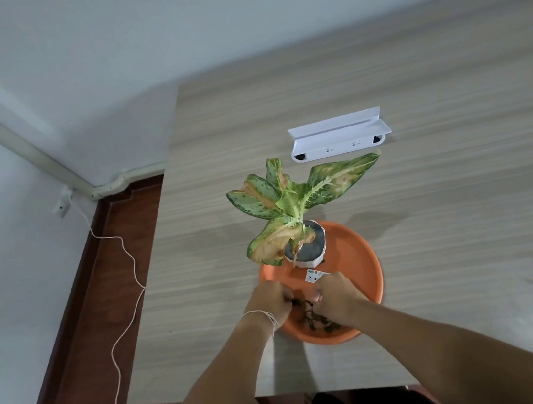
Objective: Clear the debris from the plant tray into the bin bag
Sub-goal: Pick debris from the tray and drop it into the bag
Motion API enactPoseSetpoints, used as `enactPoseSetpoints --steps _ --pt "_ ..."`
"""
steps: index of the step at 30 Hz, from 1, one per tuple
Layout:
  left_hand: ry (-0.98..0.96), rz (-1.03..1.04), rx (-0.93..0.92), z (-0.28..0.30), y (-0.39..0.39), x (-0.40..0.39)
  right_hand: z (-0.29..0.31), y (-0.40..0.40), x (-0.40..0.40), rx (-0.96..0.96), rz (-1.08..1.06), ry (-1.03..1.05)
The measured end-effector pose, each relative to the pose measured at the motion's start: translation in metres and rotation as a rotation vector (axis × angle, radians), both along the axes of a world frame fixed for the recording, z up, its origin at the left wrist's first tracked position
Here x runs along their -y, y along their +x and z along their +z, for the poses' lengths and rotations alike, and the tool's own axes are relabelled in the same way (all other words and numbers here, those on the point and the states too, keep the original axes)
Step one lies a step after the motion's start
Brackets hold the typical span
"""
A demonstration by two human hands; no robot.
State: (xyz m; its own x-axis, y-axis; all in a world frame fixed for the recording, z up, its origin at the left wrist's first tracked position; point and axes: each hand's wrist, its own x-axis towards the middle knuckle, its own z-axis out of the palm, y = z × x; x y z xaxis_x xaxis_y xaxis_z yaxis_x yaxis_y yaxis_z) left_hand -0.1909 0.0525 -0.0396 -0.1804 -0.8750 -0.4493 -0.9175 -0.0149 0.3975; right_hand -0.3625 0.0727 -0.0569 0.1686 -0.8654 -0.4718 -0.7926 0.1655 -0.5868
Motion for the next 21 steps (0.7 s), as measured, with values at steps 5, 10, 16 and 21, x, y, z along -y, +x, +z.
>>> enactPoseSetpoints --steps 5,10,16,21 --pt "-0.065 0.289 -0.070 0.005 0.017 -0.018 0.007 0.007 0.011 0.105 0.002 -0.026" --pt "-0.129 0.444 -0.163 0.017 0.046 -0.039 0.023 0.034 0.016 0.115 0.082 -0.072" --pt "-0.261 0.586 -0.216 0.034 0.110 -0.072 0.039 0.096 0.009 0.089 0.213 -0.142" --pt "-0.308 0.745 -0.236 0.044 0.190 -0.131 0.053 0.192 -0.017 0.094 0.406 -0.181"
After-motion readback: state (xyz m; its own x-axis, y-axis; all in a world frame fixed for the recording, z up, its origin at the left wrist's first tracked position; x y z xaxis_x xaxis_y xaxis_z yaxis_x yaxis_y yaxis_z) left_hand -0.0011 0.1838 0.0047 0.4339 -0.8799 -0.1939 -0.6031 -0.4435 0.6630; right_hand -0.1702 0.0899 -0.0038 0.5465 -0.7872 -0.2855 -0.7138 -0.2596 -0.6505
